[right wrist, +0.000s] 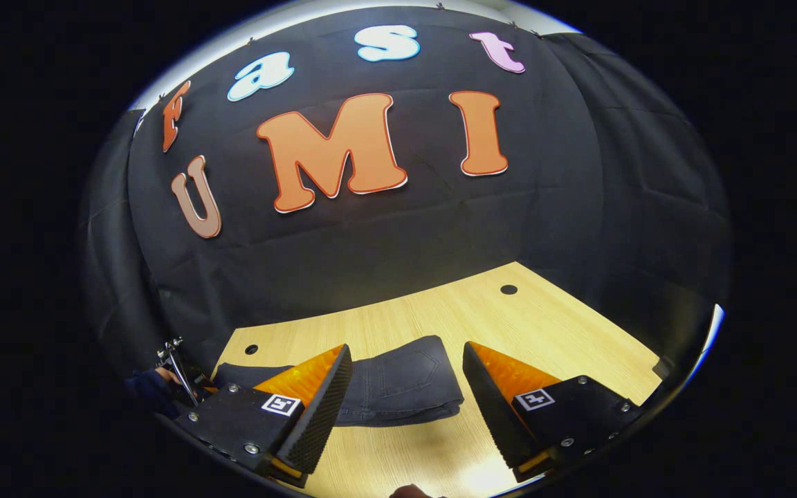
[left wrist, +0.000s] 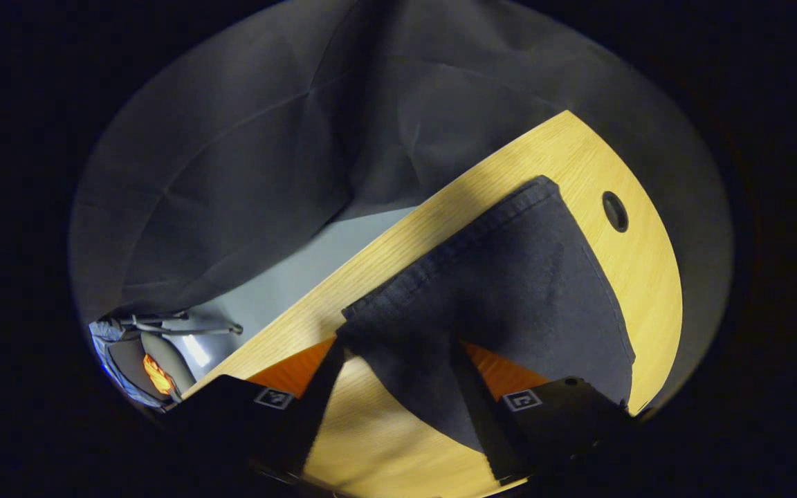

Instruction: Grasp the waist and the cuffs of the jeans and fold them to make the two legs overlap; first hold the waist and fold one-third of the jeans toward the cuffs, then hold the cuffs and fold the remaining one-third in the same direction to finish folding.

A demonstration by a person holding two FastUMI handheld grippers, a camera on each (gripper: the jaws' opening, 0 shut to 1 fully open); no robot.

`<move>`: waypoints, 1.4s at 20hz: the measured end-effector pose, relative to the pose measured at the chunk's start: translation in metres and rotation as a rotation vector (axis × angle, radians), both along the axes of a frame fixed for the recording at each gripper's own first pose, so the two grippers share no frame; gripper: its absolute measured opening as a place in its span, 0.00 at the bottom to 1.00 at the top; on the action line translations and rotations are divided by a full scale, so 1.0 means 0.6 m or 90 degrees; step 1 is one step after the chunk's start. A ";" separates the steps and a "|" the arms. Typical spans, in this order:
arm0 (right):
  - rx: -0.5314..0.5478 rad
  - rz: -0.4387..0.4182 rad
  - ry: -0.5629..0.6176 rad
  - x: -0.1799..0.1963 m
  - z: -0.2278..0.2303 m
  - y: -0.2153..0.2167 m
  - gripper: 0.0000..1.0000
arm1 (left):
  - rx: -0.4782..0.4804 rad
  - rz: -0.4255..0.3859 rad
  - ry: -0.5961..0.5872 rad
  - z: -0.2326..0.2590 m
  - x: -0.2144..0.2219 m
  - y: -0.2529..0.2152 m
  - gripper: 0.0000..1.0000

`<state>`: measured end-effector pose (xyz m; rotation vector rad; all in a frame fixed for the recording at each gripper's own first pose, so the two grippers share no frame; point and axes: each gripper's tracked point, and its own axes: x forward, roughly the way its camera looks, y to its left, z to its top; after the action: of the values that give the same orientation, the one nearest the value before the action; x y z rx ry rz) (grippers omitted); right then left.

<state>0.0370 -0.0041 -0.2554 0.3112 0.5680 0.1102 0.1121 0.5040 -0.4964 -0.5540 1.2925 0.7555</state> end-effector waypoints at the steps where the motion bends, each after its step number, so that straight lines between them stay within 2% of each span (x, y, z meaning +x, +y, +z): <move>1: -0.002 0.007 0.003 0.000 -0.003 0.003 0.97 | 0.004 -0.048 -0.049 0.006 0.024 -0.010 0.85; 3: -0.005 0.014 0.009 0.001 -0.003 -0.001 0.97 | 0.048 -0.109 -0.082 0.005 0.038 -0.024 0.13; 5: -0.001 0.017 0.006 0.004 0.004 -0.004 0.97 | 0.079 -0.164 -0.115 0.005 0.036 -0.026 0.08; 6: -0.001 0.021 0.005 0.006 0.003 -0.008 0.97 | 0.077 -0.168 -0.140 0.011 0.031 -0.030 0.08; 11: 0.003 0.048 0.007 0.027 -0.003 -0.014 0.97 | 0.051 -0.146 -0.300 0.051 0.077 -0.037 0.08; 13: 0.003 0.058 -0.004 0.041 0.001 -0.013 0.97 | 0.056 -0.146 -0.338 0.067 0.089 -0.032 0.08; 20: 0.025 0.085 -0.035 0.078 0.016 -0.016 0.97 | 0.070 -0.176 -0.432 0.179 0.075 -0.068 0.08; 24: 0.027 0.092 -0.047 0.096 0.013 -0.033 0.97 | 0.072 -0.202 -0.464 0.242 0.082 -0.128 0.08; 28: 0.033 0.098 -0.049 0.110 0.005 -0.047 0.97 | 0.043 -0.238 -0.495 0.305 0.105 -0.218 0.08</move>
<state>0.1029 -0.0324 -0.2525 0.3115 0.5124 0.2847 0.1752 0.3732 -0.3131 -0.4634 0.6111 0.2196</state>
